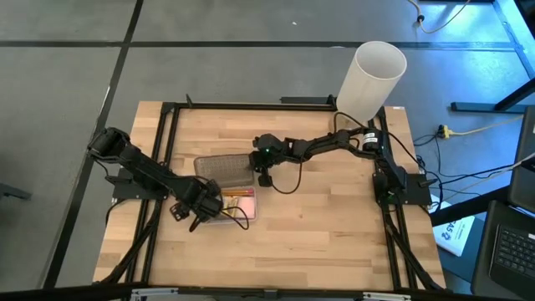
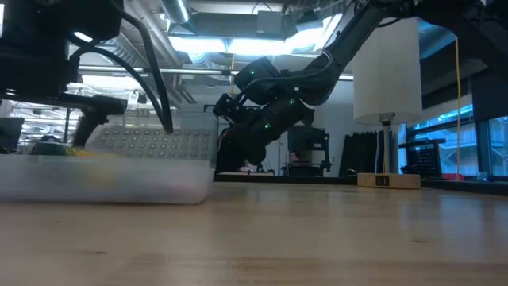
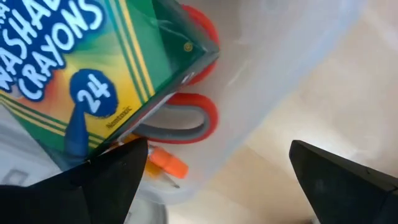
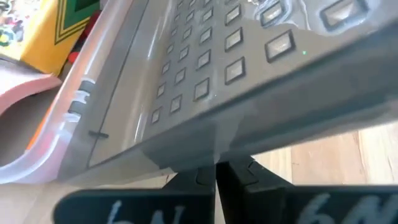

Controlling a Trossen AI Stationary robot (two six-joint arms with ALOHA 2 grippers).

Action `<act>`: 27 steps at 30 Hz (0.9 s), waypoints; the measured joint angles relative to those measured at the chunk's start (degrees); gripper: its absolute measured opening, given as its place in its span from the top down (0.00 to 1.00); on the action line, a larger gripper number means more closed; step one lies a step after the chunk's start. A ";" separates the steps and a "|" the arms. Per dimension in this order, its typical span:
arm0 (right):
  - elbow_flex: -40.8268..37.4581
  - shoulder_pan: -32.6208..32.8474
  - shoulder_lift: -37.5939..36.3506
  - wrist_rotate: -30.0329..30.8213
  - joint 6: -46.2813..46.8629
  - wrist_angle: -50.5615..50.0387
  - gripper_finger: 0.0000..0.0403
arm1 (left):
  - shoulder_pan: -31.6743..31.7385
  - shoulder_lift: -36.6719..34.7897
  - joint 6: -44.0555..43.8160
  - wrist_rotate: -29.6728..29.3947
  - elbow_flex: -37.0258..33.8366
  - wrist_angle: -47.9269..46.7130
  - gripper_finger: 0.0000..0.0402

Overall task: Pack school essentials
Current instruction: Close the transparent supply box

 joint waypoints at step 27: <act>2.34 0.23 -0.15 -3.03 -1.47 3.07 0.99 | 0.00 -1.16 -21.56 3.68 0.07 -7.61 0.03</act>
